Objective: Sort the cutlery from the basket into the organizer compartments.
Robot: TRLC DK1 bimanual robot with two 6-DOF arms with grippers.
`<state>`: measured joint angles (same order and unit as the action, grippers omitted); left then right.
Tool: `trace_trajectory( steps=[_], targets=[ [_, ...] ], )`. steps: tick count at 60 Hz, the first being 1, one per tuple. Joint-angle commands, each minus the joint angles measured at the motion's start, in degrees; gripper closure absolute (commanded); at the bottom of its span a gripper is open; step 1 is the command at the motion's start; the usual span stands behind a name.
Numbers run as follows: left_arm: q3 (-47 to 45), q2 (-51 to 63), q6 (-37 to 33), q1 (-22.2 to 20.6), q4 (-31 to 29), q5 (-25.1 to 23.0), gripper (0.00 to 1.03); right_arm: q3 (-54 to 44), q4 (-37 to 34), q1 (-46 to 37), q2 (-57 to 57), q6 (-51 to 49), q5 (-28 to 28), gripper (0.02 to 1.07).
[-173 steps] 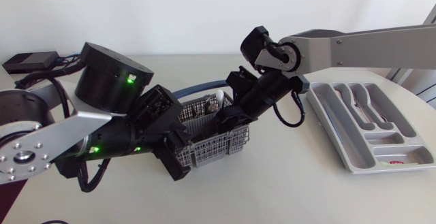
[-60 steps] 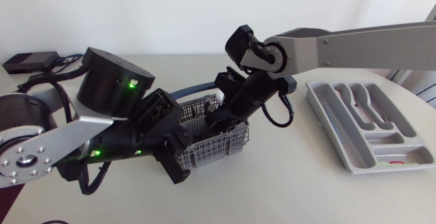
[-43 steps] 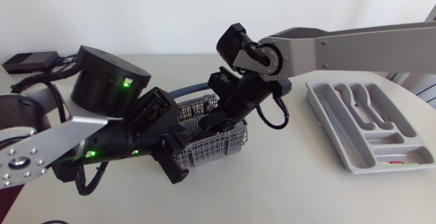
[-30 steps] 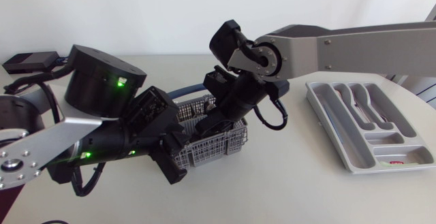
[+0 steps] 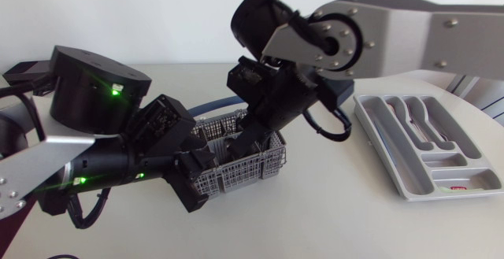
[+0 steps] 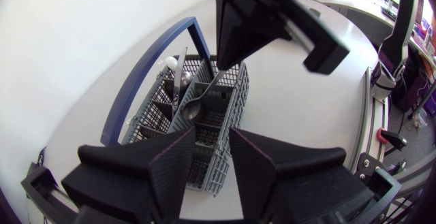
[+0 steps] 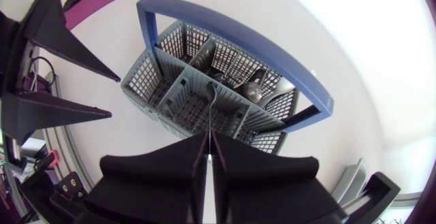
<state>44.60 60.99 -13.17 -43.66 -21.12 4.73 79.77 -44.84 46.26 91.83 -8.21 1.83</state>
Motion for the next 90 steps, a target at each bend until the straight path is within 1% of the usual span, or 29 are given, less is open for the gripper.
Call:
trace_trajectory(
  steps=[1, 4, 7, 11, 20, 27, 31, 36, 40, 41, 44, 48, 52, 56, 61, 66, 71, 76, 83, 87, 90],
  targets=[
    [-1.71, -1.23, -0.89, 0.33, -0.58, -0.34, 0.63, -2.25, -0.86, 0.5, -3.94, -1.37, 0.81, 1.01],
    [-1.53, -1.67, -0.89, 0.33, -0.58, -0.34, 0.6, -3.39, -1.22, 0.41, -6.67, -1.46, 0.72, 1.01],
    [-1.36, -1.93, -0.89, 0.33, -0.76, -0.43, 0.6, -4.62, -1.3, 0.32, -9.04, -1.46, 0.46, 1.01],
    [-0.92, -2.19, -0.63, 0.24, -1.55, -0.95, 0.59, -6.55, -1.57, -0.12, -12.64, -1.46, -1.12, 1.01],
    [0.4, -3.16, 0.16, -0.29, -2.87, -1.83, 0.58, -12.09, -1.65, -4.07, -21.61, -1.28, -7.01, 1.01],
    [1.28, -3.6, 0.6, -1.16, -3.05, -2.18, 0.58, -15.43, -2.01, -8.73, -28.46, -1.55, -13.69, 1.01],
    [1.98, -4.21, 0.86, -1.69, -3.05, -2.45, 0.58, -17.54, -1.3, -13.39, -32.77, -1.55, -19.49, 1.01],
    [3.65, -4.65, 1.48, -1.52, -3.4, -4.29, 0.56, -20.7, 0.98, -20.16, -37.25, -2.25, -28.81, 1.01],
    [5.41, -4.83, 1.92, -1.16, -3.84, -5.96, 0.56, -22.29, 2.83, -24.2, -39.71, -1.46, -33.64, 1.01],
    [6.03, -4.83, 2.01, -0.81, -3.92, -6.75, 0.56, -22.99, 3.79, -25.43, -40.5, -0.85, -35.75, 1.01],
    [7.17, -4.83, 2.53, 0.07, -4.01, -8.78, 0.55, -25.1, 7.13, -27.54, -42.0, 1.44, -38.83, 1.01],
    [8.57, -4.39, 3.59, 1.12, -3.57, -11.5, 0.54, -27.91, 12.14, -28.24, -43.4, 4.43, -41.2, 1.01],
    [9.63, -3.34, 4.73, 2.26, -2.52, -14.14, 0.52, -29.85, 16.19, -29.47, -44.9, 6.89, -43.92, 1.01],
    [10.42, -1.67, 6.4, 3.67, -0.41, -17.92, 0.5, -31.16, 20.67, -30.26, -46.13, 9.09, -44.63, 1.01],
    [11.39, 1.15, 7.37, 4.37, 1.26, -21.08, 0.5, -31.69, 22.52, -34.22, -45.6, 9.09, -48.32, 1.01],
    [12.79, 4.31, 7.72, 5.34, 2.32, -23.01, 0.49, -31.78, 23.92, -36.42, -44.72, 9.09, -49.99, 1.01],
    [14.2, 7.21, 8.33, 6.75, 3.28, -24.24, 0.49, -32.13, 25.33, -37.47, -44.11, 9.26, -49.9, 1.01],
    [16.13, 9.5, 9.83, 9.12, 3.37, -28.11, 0.49, -32.83, 27.09, -37.91, -43.58, 9.44, -49.46, 1.01],
    [19.03, 12.4, 11.85, 11.32, 3.37, -32.07, 0.49, -34.15, 29.19, -37.91, -43.23, 9.88, -48.67, 1.01],
    [20.35, 13.98, 13.08, 11.75, 3.46, -33.91, 0.49, -35.03, 30.51, -37.65, -43.23, 9.97, -48.14, 1.01],
    [20.88, 14.68, 13.34, 11.67, 3.55, -33.91, 0.49, -35.21, 30.95, -37.03, -43.14, 9.97, -47.53, 1.01]
  ],
)
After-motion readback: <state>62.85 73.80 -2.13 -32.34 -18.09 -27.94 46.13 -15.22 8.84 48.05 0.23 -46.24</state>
